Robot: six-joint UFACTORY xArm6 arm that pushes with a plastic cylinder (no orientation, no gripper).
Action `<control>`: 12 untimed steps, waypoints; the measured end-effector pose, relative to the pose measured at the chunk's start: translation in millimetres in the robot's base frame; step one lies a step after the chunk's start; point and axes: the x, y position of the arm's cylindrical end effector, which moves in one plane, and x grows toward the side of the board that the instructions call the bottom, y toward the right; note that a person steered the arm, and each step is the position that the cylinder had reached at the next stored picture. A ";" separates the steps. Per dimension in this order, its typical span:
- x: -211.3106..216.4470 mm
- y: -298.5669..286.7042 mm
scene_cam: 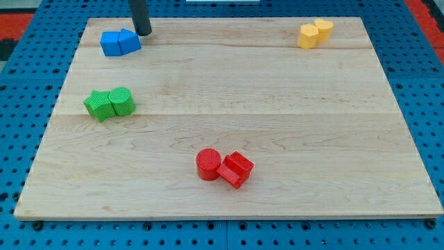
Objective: Push the blue blocks into the yellow blocks
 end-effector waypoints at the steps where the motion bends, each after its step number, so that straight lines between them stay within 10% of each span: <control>1: 0.0 0.0; 11: 58.5 -132.5; 12: 22.1 -76.2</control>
